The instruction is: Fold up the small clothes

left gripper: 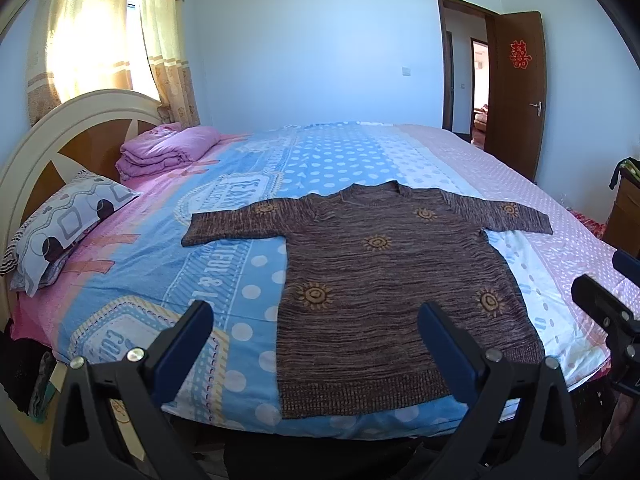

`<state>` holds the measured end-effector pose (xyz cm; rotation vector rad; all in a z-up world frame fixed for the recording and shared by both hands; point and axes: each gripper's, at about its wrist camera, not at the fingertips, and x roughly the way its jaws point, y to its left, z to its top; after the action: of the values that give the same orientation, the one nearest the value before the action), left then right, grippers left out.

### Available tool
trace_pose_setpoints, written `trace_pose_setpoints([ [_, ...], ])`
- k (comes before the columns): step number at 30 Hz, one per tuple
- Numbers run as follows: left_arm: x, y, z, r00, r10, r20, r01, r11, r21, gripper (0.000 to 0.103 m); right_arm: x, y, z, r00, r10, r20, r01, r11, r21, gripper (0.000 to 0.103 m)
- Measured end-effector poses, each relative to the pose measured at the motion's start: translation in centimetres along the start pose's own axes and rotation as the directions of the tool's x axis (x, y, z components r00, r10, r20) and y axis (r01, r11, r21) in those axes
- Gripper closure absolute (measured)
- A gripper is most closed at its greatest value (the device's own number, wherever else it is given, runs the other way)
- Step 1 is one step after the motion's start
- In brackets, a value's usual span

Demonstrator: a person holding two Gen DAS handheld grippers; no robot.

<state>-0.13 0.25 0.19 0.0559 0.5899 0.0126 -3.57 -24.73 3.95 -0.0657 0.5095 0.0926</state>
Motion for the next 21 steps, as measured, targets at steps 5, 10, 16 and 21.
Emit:
trace_pose_setpoints([
  [5,-0.05,0.03,0.05,1.000,0.007,0.005,-0.007,1.000,0.000,0.000,-0.05,-0.18,0.03,1.000,0.000,0.000,0.000,1.000,0.006,0.001],
  [10,-0.15,0.08,0.19,1.000,0.011,0.011,-0.011,1.000,0.000,0.000,0.04,-0.04,0.04,1.000,-0.001,-0.002,0.001,1.000,0.005,0.001],
  [16,-0.17,0.23,0.30,1.000,0.015,0.015,-0.015,1.000,-0.006,0.000,0.10,-0.03,-0.06,1.000,0.000,-0.003,0.000,1.000,0.005,0.001],
  [21,-0.04,0.25,0.22,1.000,0.013,0.011,-0.013,1.000,-0.004,0.000,0.18,0.00,-0.08,1.000,0.000,-0.009,0.000,1.000,0.006,0.001],
])
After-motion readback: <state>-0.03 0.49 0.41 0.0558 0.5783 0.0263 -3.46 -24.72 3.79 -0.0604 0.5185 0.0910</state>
